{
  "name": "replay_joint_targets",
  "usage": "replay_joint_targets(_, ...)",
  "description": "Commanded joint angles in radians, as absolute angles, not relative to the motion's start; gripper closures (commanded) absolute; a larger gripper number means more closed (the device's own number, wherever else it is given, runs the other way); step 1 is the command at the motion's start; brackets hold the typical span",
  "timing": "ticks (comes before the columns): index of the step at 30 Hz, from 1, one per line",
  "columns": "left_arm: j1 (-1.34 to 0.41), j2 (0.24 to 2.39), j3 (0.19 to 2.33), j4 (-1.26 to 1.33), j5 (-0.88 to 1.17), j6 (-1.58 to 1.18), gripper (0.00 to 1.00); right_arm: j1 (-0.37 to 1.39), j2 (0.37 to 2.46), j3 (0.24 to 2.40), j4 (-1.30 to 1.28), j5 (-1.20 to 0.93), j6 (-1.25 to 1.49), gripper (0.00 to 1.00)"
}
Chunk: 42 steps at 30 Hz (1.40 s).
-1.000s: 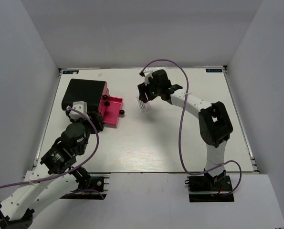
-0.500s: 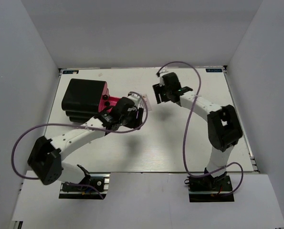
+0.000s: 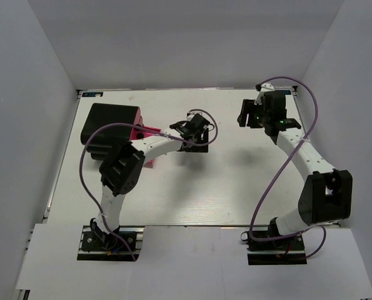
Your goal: Organize the makeup
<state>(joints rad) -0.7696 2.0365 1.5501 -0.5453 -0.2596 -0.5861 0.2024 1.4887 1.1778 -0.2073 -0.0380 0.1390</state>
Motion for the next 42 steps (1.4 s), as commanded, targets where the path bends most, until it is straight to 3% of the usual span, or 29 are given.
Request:
replay_joint_targets(1,-0.775,2.046,1.669,-0.613,-0.402,-0.652,0.02,0.177,1.442,1.146,-0.164,-0.130,0.163,0.31)
replay_joint_targets(15,-0.746,2.310,1.936,-0.739,-0.526,-0.732,0.02,0.121,1.385,1.112,-0.144,-0.285,0.201,0.30)
replay_joint_targets(28,-0.736,2.316,1.951,-0.729,-0.597,-0.738,0.02,0.081,1.379,1.100,-0.133,-0.341,0.221,0.30)
replay_joint_targets(42,-0.664,2.396,1.994,-0.689,-0.538,-0.692,0.04,0.055,1.385,1.094,-0.133,-0.379,0.238,0.30)
